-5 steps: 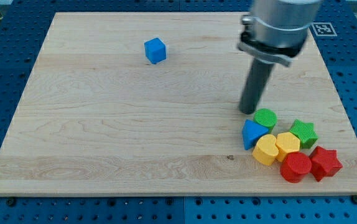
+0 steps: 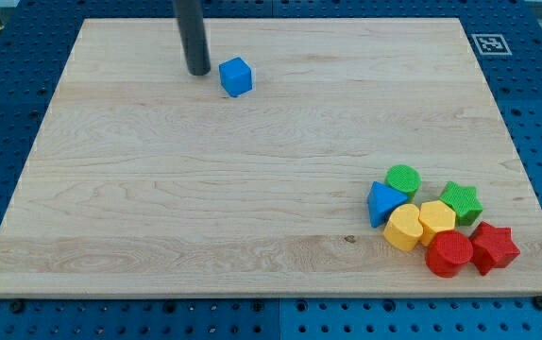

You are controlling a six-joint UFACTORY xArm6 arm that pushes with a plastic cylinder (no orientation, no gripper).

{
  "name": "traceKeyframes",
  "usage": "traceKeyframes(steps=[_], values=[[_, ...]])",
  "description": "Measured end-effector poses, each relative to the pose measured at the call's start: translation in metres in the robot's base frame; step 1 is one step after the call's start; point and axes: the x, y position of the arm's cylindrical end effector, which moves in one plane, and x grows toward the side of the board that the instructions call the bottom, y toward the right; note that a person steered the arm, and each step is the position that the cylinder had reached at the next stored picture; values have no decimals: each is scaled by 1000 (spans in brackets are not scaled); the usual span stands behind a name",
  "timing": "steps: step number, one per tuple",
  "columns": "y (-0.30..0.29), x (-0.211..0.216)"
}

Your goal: Push the cube into the green circle

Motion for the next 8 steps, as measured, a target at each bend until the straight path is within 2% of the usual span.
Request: traceKeyframes(steps=[4,6,8], values=[[96,51],[148,104],[194,108]])
